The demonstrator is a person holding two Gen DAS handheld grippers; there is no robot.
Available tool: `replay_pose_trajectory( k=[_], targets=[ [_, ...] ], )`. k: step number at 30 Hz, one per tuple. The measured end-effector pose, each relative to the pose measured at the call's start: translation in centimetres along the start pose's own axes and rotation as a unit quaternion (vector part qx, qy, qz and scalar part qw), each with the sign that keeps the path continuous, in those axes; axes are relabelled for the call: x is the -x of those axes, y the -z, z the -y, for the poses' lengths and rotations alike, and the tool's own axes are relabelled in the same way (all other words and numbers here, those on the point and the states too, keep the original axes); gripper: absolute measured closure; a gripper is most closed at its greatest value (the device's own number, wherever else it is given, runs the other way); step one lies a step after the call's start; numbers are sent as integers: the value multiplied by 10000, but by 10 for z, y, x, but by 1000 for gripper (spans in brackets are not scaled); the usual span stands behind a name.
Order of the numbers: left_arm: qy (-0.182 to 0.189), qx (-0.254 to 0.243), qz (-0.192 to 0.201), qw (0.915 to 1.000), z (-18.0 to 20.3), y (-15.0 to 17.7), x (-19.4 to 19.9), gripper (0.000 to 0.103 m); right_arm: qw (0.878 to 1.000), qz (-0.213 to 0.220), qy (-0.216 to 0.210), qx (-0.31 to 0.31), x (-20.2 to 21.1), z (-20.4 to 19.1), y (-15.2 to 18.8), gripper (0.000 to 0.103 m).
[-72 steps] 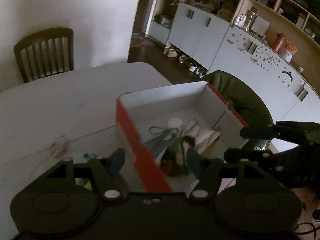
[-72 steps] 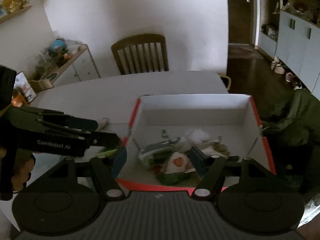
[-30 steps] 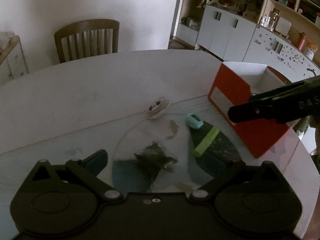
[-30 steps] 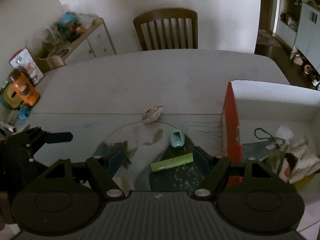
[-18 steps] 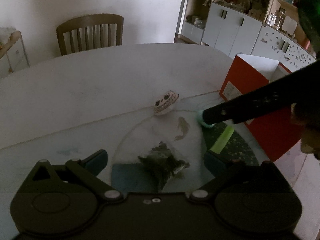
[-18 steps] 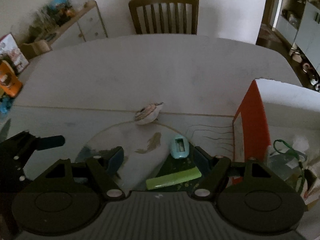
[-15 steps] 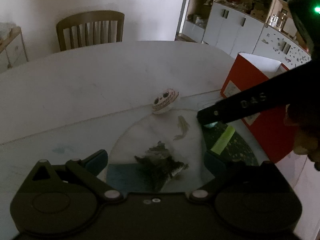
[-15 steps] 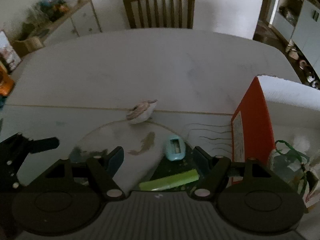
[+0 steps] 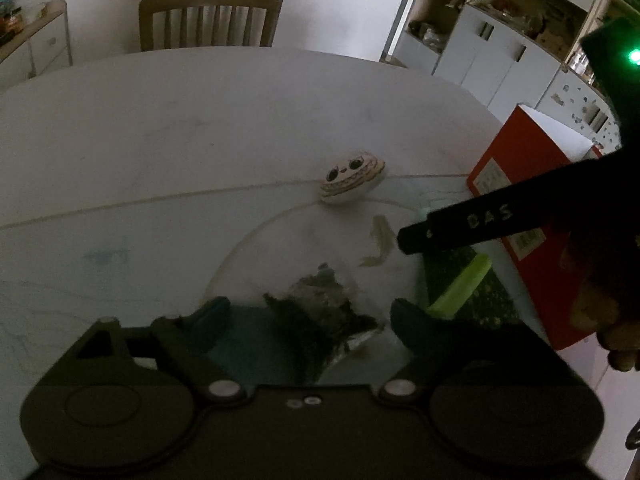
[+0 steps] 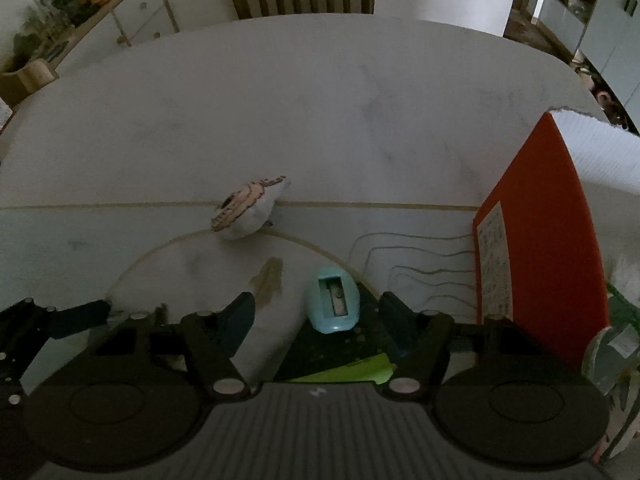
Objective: Organize objects
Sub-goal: 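Reach the left gripper toward the dark crumpled item while the right gripper reaches the teal item, then grasp the dark crumpled item with the left gripper while the right gripper grasps the teal item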
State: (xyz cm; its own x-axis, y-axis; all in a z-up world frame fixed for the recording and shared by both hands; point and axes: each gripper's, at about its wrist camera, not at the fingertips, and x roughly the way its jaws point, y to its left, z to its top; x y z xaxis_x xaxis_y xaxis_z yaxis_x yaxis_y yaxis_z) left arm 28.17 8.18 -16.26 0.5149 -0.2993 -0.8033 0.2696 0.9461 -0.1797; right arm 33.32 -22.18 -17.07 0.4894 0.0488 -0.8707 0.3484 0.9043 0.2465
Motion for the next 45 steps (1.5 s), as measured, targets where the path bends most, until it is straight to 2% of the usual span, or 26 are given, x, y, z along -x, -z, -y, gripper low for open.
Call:
replay_pose_trajectory(
  k=[2,6,8,11,17,24,31,45],
  targets=[
    [4,11,5,10000,2,0,1,29,10000,-30,20,20,-3,1,0,42],
    [-8,49,8,10000,6,1,2,37,10000,0,43,46,-3,2,-1,46],
    [-2,39,5,10000,7,1,3,42,9999,8,82,78,-5,1,-1,54],
    [-2,44,11,10000,6,1,4,45,9998,15,146,124,-4,-1,1,64],
    [-28,10,-6,10000,8,0,4,50,9992,36,256,302,-6,-6,5,73],
    [-39,54,-49,10000,9,-1,6,56,9997,132,150,158,0,0,8,74],
    [-58,43,-36,10000,13,1,13,64,9997,226,-29,64,23,-1,15,73],
    [117,206,18,9997,33,-5,55,65,9976,576,-394,16,92,11,38,73]
  ],
)
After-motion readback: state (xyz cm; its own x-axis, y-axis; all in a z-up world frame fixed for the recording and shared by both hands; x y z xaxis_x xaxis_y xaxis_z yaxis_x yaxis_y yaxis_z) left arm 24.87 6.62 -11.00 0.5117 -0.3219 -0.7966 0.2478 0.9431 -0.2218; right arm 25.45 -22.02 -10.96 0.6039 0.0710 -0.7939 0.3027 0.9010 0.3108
